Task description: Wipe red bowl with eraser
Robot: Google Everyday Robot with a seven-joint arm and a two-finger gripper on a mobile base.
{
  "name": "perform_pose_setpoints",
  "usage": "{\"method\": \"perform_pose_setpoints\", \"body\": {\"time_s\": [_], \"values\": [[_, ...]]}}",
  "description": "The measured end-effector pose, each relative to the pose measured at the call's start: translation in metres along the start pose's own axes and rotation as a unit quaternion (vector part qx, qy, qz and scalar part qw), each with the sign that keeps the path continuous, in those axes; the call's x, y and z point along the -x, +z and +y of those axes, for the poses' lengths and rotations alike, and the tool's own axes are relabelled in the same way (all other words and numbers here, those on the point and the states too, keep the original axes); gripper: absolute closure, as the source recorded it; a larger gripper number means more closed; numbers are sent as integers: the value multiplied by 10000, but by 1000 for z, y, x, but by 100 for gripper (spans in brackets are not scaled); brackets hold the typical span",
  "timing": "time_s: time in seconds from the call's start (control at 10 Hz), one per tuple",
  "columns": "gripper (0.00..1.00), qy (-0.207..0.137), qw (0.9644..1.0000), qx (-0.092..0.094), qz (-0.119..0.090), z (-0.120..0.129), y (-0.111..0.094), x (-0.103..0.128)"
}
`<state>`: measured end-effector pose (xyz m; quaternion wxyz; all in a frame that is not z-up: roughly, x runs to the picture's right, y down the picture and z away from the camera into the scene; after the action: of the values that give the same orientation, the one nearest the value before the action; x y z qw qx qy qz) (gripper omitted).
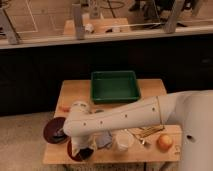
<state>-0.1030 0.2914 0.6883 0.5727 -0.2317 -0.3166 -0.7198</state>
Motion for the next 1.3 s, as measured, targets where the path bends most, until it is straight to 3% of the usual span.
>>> {"method": "perform_pose_setpoints", "body": {"time_s": [0.1, 0.2, 0.4, 0.7, 1.1, 1.3], "values": [[59, 23, 9999, 117, -14, 2, 2, 1], [70, 6, 9999, 120, -8, 0, 2, 0], [84, 30, 9999, 137, -10, 2, 2, 1], [85, 165, 9999, -9, 42, 6, -7, -2], [85, 419, 9981, -303, 345, 15, -60, -9], [85, 442, 9976, -342, 401, 14, -68, -13]]}}
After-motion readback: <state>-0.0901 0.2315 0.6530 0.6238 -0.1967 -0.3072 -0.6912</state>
